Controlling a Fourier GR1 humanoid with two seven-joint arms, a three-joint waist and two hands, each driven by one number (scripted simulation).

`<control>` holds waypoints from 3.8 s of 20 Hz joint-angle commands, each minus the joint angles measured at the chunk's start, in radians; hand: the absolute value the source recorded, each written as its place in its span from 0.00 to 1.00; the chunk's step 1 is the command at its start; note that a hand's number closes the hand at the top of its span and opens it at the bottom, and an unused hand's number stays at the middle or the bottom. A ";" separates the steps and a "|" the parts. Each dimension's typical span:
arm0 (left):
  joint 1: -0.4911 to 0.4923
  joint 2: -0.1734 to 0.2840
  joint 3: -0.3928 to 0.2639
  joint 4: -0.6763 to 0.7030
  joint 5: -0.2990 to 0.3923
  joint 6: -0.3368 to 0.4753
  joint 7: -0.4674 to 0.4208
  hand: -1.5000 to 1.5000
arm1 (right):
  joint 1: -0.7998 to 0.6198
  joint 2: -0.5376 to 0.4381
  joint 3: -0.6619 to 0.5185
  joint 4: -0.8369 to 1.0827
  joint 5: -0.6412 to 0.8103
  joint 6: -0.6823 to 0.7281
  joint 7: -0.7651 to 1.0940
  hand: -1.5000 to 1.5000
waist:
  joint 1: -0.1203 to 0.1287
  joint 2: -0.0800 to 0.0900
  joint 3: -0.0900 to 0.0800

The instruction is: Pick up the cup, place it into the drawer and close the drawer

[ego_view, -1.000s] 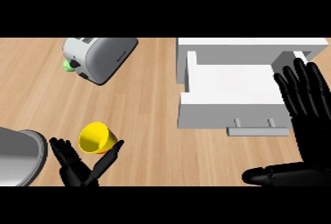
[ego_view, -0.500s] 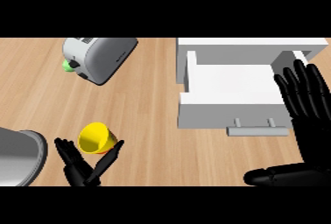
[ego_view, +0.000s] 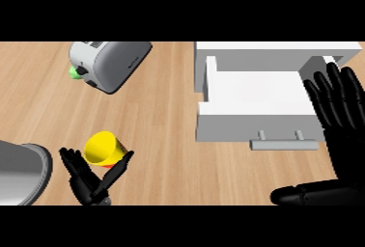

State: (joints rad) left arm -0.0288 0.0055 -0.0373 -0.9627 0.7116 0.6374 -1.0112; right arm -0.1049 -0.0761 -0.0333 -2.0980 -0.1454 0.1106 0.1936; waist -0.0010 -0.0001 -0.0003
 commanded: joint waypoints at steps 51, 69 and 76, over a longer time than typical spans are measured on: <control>-0.234 0.267 -0.185 -0.309 -0.158 -0.653 0.336 1.00 | 0.016 -0.016 -0.047 0.067 -0.021 0.040 -0.046 0.00 | 0.008 -0.002 0.001; -0.663 0.140 -0.140 -0.411 -0.307 -0.380 0.776 1.00 | -0.016 -0.060 -0.122 0.034 -0.068 0.041 -0.005 0.00 | -0.004 0.000 0.001; -0.876 0.071 -0.112 -0.237 -0.383 -0.333 0.830 1.00 | 0.013 -0.040 -0.100 0.109 -0.034 0.068 -0.113 0.00 | -0.009 0.001 0.001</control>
State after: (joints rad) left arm -0.8009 0.0985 -0.1729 -1.2635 0.3575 0.2830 -0.2277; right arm -0.0884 -0.0990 -0.0952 -2.0350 -0.1625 0.1557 0.1277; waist -0.0087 0.0008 0.0004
